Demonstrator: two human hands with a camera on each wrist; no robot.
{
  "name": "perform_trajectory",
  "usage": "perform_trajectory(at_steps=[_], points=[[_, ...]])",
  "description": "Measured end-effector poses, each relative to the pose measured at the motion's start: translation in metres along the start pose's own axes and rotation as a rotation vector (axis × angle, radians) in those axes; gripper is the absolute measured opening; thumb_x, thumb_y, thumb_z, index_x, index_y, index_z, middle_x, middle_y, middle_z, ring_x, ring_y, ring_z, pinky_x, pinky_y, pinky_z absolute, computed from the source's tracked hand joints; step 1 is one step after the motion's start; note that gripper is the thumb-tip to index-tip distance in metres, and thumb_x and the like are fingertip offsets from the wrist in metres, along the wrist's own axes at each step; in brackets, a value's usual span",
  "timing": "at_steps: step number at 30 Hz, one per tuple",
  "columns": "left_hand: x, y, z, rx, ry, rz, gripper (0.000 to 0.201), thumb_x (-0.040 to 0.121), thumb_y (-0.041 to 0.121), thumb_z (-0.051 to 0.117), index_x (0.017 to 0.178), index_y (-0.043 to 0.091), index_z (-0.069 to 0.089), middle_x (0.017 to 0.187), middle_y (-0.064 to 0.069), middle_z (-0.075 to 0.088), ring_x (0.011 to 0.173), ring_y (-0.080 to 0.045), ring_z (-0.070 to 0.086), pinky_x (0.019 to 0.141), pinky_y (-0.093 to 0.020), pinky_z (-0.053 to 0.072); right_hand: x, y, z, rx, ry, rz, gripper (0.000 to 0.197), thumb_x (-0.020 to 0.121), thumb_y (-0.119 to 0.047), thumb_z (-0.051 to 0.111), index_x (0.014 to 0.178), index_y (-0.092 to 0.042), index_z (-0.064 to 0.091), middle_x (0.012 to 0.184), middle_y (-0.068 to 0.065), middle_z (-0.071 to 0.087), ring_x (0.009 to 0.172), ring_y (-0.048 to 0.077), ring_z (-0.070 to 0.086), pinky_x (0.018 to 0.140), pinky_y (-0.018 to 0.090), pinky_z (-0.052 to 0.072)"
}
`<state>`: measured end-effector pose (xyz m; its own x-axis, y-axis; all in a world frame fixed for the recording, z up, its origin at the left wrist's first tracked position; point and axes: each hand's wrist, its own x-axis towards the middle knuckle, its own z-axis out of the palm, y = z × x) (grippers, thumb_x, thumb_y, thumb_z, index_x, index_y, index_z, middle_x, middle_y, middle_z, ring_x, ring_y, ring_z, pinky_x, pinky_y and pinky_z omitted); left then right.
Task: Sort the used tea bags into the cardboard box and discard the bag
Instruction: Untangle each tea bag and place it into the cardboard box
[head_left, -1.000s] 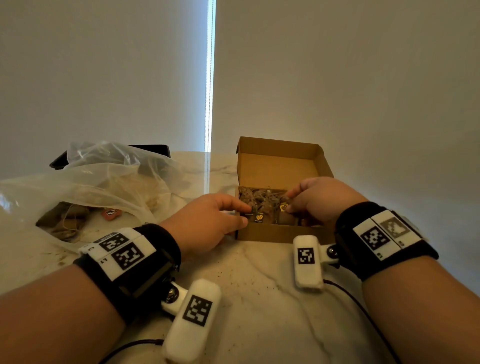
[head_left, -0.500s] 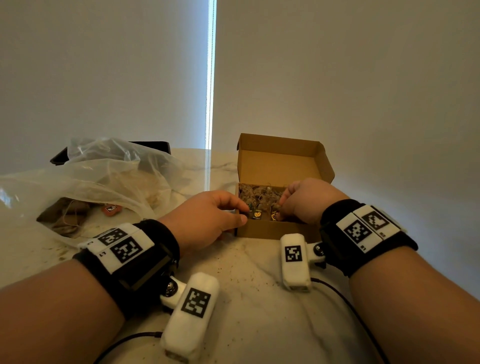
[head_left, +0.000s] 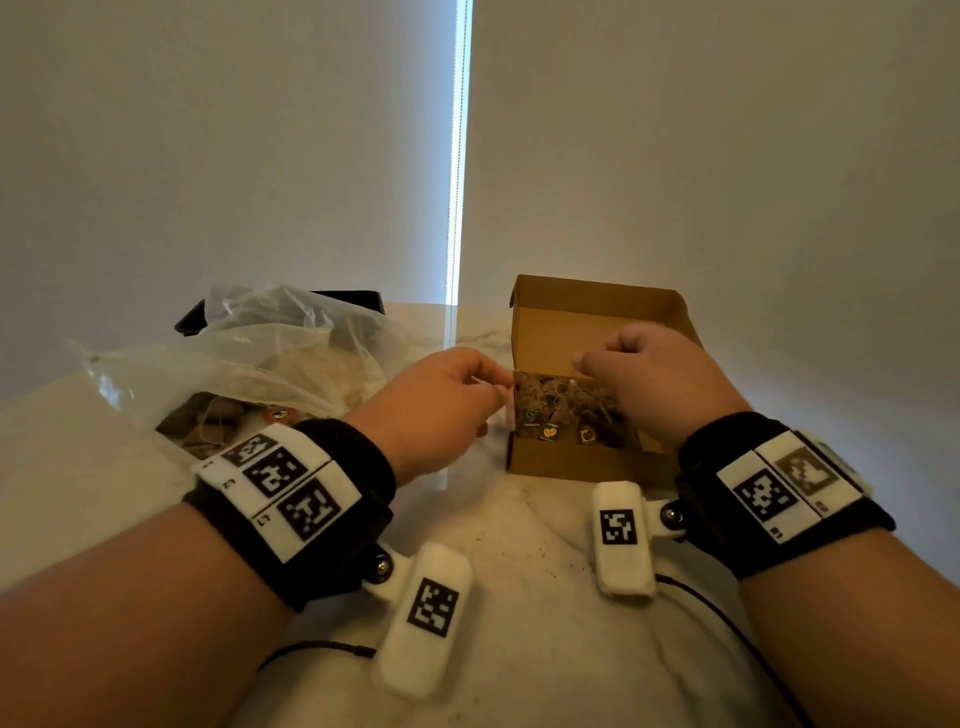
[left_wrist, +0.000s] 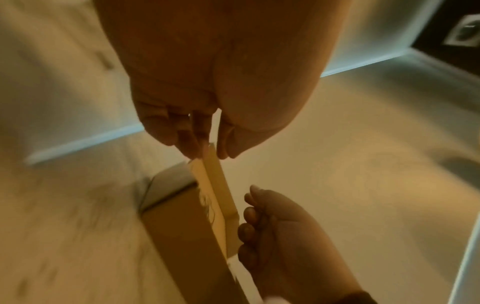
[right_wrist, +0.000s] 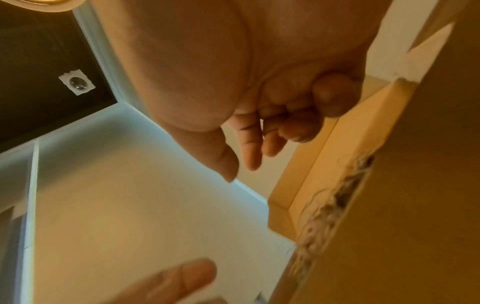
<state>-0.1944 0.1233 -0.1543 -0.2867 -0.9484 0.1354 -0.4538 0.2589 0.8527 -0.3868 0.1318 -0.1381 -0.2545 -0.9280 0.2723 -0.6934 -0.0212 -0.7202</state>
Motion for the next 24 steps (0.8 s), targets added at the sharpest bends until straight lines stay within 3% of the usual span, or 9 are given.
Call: perform_trajectory(at_steps=[2, 5, 7, 10, 14, 17, 19, 21, 24], points=[[-0.005, 0.009, -0.015, 0.081, 0.038, 0.018, 0.014, 0.101, 0.026, 0.052, 0.110, 0.025, 0.063, 0.098, 0.004, 0.067, 0.080, -0.009, 0.062, 0.060, -0.020, 0.046, -0.011, -0.013, 0.005, 0.176, -0.023, -0.021, 0.021, 0.092, -0.042, 0.064, 0.088, -0.022, 0.065, 0.083, 0.002, 0.067, 0.077, 0.019, 0.065, 0.067, 0.034, 0.057], [-0.016, 0.016, -0.046, 0.220, 0.153, 0.035, 0.008, 0.095, 0.031, 0.059, 0.100, 0.028, 0.065, 0.093, 0.007, 0.067, 0.080, -0.010, 0.064, 0.066, -0.027, 0.049, -0.026, -0.028, 0.020, 0.402, -0.217, 0.014, 0.018, 0.092, -0.035, 0.067, 0.087, -0.017, 0.066, 0.074, 0.002, 0.064, 0.064, 0.017, 0.058, 0.056, 0.025, 0.054], [-0.025, 0.011, -0.069, 0.295, 0.222, 0.007, 0.008, 0.093, 0.028, 0.060, 0.093, 0.023, 0.066, 0.086, 0.004, 0.067, 0.074, -0.013, 0.063, 0.065, -0.029, 0.049, -0.033, -0.034, 0.033, 0.555, -0.364, 0.048, 0.017, 0.091, -0.028, 0.069, 0.092, -0.012, 0.068, 0.078, 0.006, 0.064, 0.070, 0.020, 0.060, 0.066, 0.030, 0.055], [-0.039, -0.007, -0.096, 0.390, 0.178, -0.142, 0.021, 0.092, 0.028, 0.060, 0.084, 0.010, 0.068, 0.075, -0.004, 0.068, 0.063, -0.016, 0.058, 0.062, -0.029, 0.045, -0.040, -0.042, 0.053, 0.731, -0.484, 0.101, 0.019, 0.092, -0.019, 0.066, 0.098, -0.001, 0.067, 0.085, 0.010, 0.062, 0.077, 0.021, 0.062, 0.069, 0.034, 0.055], [-0.055, -0.035, -0.110, 0.439, 0.154, -0.247, 0.025, 0.091, 0.031, 0.058, 0.076, 0.015, 0.069, 0.073, -0.004, 0.068, 0.067, -0.020, 0.061, 0.064, -0.033, 0.049, -0.046, -0.059, 0.083, 0.725, -0.533, 0.111, 0.012, 0.090, -0.022, 0.069, 0.093, -0.011, 0.069, 0.093, 0.005, 0.064, 0.093, 0.024, 0.061, 0.075, 0.037, 0.052], [-0.057, -0.049, -0.114, 0.612, 0.080, -0.261, 0.025, 0.088, 0.025, 0.054, 0.062, 0.023, 0.056, 0.071, 0.002, 0.060, 0.069, -0.018, 0.055, 0.060, -0.033, 0.040, -0.040, -0.069, 0.094, 0.637, -0.553, 0.140, 0.025, 0.088, -0.032, 0.071, 0.108, -0.017, 0.071, 0.108, 0.002, 0.066, 0.103, 0.022, 0.061, 0.077, 0.034, 0.049], [-0.053, -0.056, -0.114, 0.713, 0.034, -0.313, 0.013, 0.088, 0.024, 0.049, 0.083, 0.024, 0.062, 0.095, -0.002, 0.063, 0.088, -0.023, 0.058, 0.076, -0.035, 0.045, -0.038, -0.075, 0.097, 0.544, -0.587, 0.109, 0.025, 0.089, -0.035, 0.069, 0.112, -0.027, 0.071, 0.116, -0.001, 0.065, 0.109, 0.018, 0.059, 0.084, 0.033, 0.051], [-0.046, -0.066, -0.113, 0.740, -0.004, -0.361, 0.033, 0.089, 0.029, 0.049, 0.120, 0.022, 0.060, 0.123, -0.005, 0.060, 0.108, -0.026, 0.057, 0.092, -0.037, 0.047, -0.035, -0.084, 0.103, 0.458, -0.619, 0.076, 0.013, 0.092, -0.032, 0.067, 0.104, -0.037, 0.070, 0.112, -0.012, 0.064, 0.104, 0.010, 0.056, 0.086, 0.030, 0.050], [-0.043, -0.074, -0.108, 0.765, -0.064, -0.316, 0.066, 0.084, 0.046, 0.060, 0.144, 0.029, 0.039, 0.147, -0.003, 0.042, 0.128, -0.029, 0.050, 0.105, -0.046, 0.045, -0.033, -0.098, 0.118, 0.450, -0.641, 0.103, 0.008, 0.087, -0.023, 0.074, 0.084, -0.028, 0.068, 0.071, -0.019, 0.070, 0.079, 0.005, 0.056, 0.078, 0.029, 0.052]])
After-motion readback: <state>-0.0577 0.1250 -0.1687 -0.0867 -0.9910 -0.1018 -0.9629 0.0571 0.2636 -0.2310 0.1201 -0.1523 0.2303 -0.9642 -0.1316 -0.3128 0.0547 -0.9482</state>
